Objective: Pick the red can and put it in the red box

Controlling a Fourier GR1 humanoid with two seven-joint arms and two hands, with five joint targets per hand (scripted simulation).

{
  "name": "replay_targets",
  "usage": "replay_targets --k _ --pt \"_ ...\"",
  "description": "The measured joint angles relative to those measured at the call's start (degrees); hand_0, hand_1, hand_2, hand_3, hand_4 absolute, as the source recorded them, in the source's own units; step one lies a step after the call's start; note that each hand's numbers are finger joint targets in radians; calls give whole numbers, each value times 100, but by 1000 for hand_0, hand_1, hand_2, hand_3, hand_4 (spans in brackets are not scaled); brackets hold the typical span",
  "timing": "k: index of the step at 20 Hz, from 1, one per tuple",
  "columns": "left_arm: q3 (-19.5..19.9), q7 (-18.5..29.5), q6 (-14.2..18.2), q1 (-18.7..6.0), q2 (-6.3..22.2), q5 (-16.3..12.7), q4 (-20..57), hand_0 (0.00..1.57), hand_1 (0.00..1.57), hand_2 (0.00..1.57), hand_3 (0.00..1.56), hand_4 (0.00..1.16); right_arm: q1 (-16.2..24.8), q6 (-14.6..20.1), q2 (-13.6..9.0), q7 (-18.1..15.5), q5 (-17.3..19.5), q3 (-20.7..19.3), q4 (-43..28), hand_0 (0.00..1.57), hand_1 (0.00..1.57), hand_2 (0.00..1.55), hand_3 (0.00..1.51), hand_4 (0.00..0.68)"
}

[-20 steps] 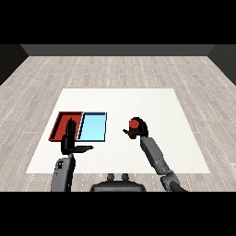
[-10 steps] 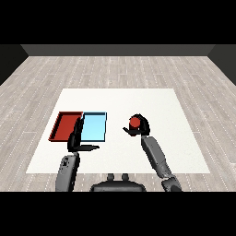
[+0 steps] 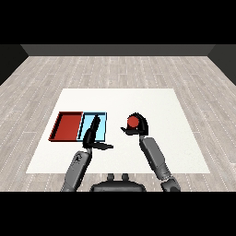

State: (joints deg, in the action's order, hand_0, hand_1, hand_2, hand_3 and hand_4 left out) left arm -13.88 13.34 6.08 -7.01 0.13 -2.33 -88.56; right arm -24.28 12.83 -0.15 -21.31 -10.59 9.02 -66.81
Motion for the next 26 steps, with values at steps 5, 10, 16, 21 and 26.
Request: replay_targets --k 5,10,16,21,26 --pt "-246 -91 189 -235 -8 -132 136 0 0 0 0 0 33 180 -32 14 -77 271 -147 1410 1410 1436 1418 653" --pt "-669 10 448 -313 -11 -235 286 0 0 0 0 0 -46 447 0 73 -138 616 -326 1392 1392 1403 1393 636" --pt "-1068 -10 789 -537 -12 -359 507 0 0 0 0 0 63 504 11 123 -174 916 -642 1392 1392 1409 1400 615" --pt "-1144 24 960 -944 -10 -495 960 0 0 0 0 0 -144 688 13 120 -307 1122 -594 1413 1413 1432 1405 617" --pt "-1164 -79 1038 -1143 -8 -477 1188 0 0 0 0 0 -124 970 14 158 -472 1588 -794 1432 1432 1438 1403 599"
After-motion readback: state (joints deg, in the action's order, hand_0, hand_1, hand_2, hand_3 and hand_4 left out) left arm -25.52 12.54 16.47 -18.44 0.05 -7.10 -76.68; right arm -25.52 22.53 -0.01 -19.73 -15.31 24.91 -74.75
